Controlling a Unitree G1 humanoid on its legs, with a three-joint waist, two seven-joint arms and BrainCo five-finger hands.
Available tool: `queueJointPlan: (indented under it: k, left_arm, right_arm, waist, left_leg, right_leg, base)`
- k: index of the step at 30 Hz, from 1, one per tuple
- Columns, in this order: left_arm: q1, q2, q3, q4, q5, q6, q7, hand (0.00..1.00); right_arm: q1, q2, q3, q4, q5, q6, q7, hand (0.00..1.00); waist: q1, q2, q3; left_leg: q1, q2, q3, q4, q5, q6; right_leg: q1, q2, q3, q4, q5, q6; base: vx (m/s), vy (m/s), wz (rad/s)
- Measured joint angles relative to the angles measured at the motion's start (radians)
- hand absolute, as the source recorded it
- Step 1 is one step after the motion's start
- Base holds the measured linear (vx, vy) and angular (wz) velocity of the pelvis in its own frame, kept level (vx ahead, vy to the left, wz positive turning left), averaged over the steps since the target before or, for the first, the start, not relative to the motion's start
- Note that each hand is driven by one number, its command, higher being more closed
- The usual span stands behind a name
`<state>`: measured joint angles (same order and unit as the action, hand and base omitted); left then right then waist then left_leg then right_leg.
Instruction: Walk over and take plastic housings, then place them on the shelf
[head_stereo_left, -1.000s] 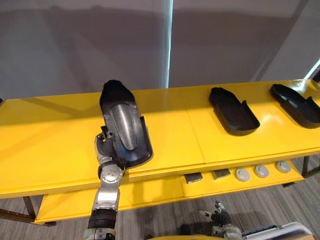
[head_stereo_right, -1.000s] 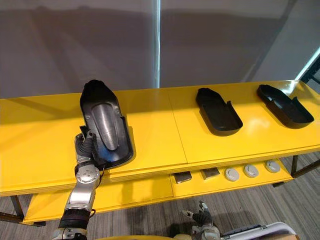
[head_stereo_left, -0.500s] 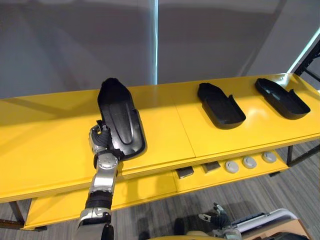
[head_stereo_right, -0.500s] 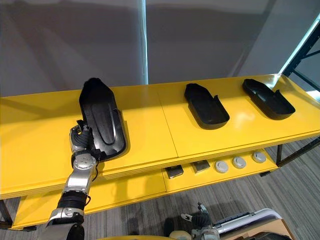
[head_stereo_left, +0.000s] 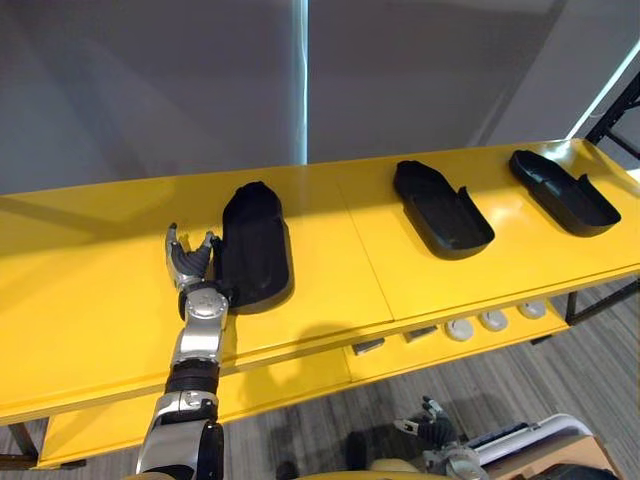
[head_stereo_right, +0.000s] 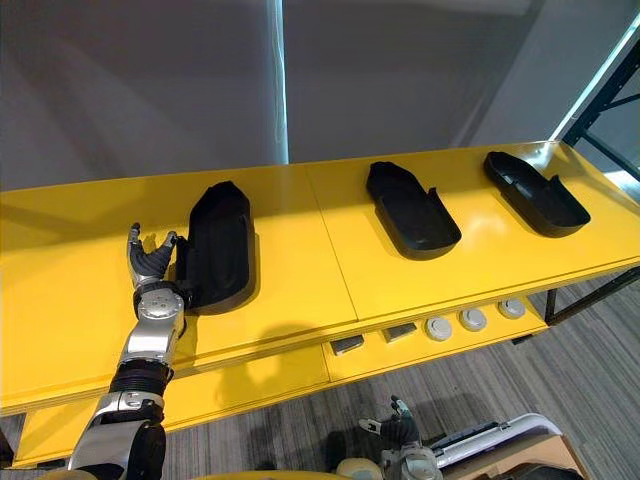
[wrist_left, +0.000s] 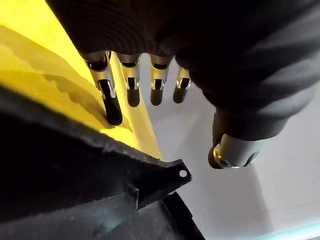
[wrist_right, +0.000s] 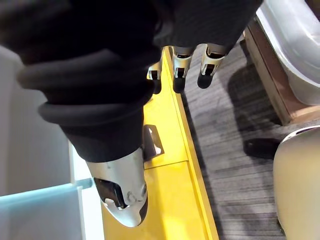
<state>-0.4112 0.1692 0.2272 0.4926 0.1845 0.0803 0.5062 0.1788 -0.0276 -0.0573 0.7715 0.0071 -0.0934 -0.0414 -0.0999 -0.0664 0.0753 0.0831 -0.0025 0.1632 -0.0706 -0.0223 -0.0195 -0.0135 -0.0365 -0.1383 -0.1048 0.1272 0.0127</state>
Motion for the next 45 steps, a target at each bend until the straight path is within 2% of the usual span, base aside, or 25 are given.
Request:
queueJointPlan:
  k: [4, 8, 11, 14, 15, 18, 23, 27, 31, 35, 45]
  left_arm:
    - [0.051, -0.037, -0.002, -0.128, -0.03, -0.009, 0.015, 0.0]
    - [0.169, -0.069, -0.061, -0.399, -0.043, -0.051, 0.024, 0.0]
    - [0.273, -0.07, -0.118, -0.536, 0.014, -0.09, 0.018, 0.0]
    - [0.414, -0.085, -0.181, -0.618, 0.066, -0.129, -0.018, 0.0]
    - [0.464, -0.092, -0.209, -0.624, 0.067, -0.136, -0.031, 1.0]
    - [0.596, -0.097, -0.29, -0.625, 0.09, -0.159, -0.082, 1.0]
    - [0.699, -0.1, -0.372, -0.613, 0.108, -0.201, -0.146, 1.0]
    - [0.712, -0.107, -0.387, -0.575, 0.141, -0.223, -0.177, 1.0]
    - [0.701, -0.106, -0.416, -0.551, 0.169, -0.243, -0.178, 1.0]
    - [0.683, -0.106, -0.438, -0.529, 0.222, -0.244, -0.176, 1.0]
    - [0.644, -0.097, -0.476, -0.512, 0.241, -0.244, -0.175, 1.0]
  right_arm:
    - [0.002, 0.0, -0.001, 0.0, 0.003, 0.0, -0.001, 0.0]
    - [0.005, 0.0, -0.002, 0.002, 0.014, 0.0, -0.002, 0.0]
    - [-0.004, 0.001, -0.003, 0.035, 0.025, -0.002, -0.002, 0.0]
    - [-0.006, 0.003, -0.004, 0.042, 0.035, -0.01, -0.002, 0.0]
    - [-0.006, 0.003, -0.004, 0.046, 0.04, -0.012, -0.002, 0.0]
    - [-0.009, 0.008, -0.004, 0.063, 0.043, -0.017, -0.003, 0.0]
    - [-0.005, 0.013, -0.001, 0.076, 0.043, -0.017, -0.008, 0.0]
    - [0.0, 0.014, 0.004, 0.075, 0.043, -0.017, -0.023, 0.0]
    - [0.0, 0.012, 0.01, 0.075, 0.044, -0.018, -0.025, 0.0]
    - [0.0, 0.009, 0.023, 0.076, 0.044, -0.018, -0.035, 0.0]
    - [-0.007, 0.008, 0.022, 0.078, 0.044, -0.017, -0.046, 0.0]
  waist:
    - [-0.001, 0.0, 0.009]
    - [0.002, 0.007, 0.013]
    - [0.004, 0.013, 0.017]
    - [0.006, 0.02, 0.021]
    - [0.007, 0.02, 0.021]
    - [0.026, 0.02, 0.021]
    - [0.062, 0.02, 0.02]
    - [0.064, 0.022, 0.017]
    - [0.063, 0.023, 0.014]
    - [0.061, 0.031, 0.006]
    - [0.059, 0.035, -0.002]
  left_leg:
    - [0.001, 0.001, -0.013, 0.0, 0.0, 0.0]
    - [-0.003, 0.001, -0.025, -0.001, 0.001, 0.0]
    - [-0.003, 0.0, -0.028, -0.004, 0.006, 0.008]
    - [0.0, -0.002, -0.038, -0.019, 0.015, 0.017]
    - [-0.001, -0.002, -0.042, -0.019, 0.015, 0.017]
    - [-0.001, -0.003, -0.049, -0.019, 0.015, 0.018]
    - [0.0, -0.003, -0.053, -0.018, 0.011, 0.012]
    - [-0.002, -0.003, -0.054, -0.019, 0.011, 0.012]
    - [-0.004, -0.003, -0.054, -0.02, 0.011, 0.011]
    - [-0.006, -0.002, -0.054, -0.022, 0.01, 0.012]
    - [-0.007, 0.002, -0.054, -0.021, 0.013, 0.017]
  right_leg:
    - [0.006, 0.0, -0.011, 0.0, 0.0, 0.0]
    - [0.007, -0.001, -0.025, 0.0, 0.0, 0.0]
    - [0.008, -0.003, -0.029, 0.0, 0.0, 0.0]
    - [0.008, -0.004, -0.041, 0.0, -0.001, 0.002]
    - [0.01, -0.005, -0.045, 0.001, -0.002, 0.002]
    - [0.013, -0.007, -0.052, 0.004, -0.004, 0.005]
    - [0.03, -0.011, -0.064, 0.004, -0.017, 0.016]
    - [0.03, -0.013, -0.074, 0.004, -0.023, 0.02]
    - [0.027, -0.012, -0.075, 0.004, -0.026, 0.017]
    - [0.025, -0.011, -0.076, 0.004, -0.034, 0.022]
    - [0.015, -0.007, -0.075, 0.004, -0.033, 0.017]
  base:
    - [-0.07, -0.004, 0.09]
    - [-0.05, 0.003, 0.09]
    - [-0.03, 0.012, 0.05]
    - [-0.03, 0.017, 0.1]
    - [-0.02, 0.02, 0.12]
    - [-0.02, 0.019, 0.09]
    - [-0.04, 0.015, 0.1]
    - [-0.02, 0.006, 0.04]
    - [0.0, 0.0, 0.0]
    - [0.0, 0.0, 0.0]
    - [0.0, 0.0, 0.0]
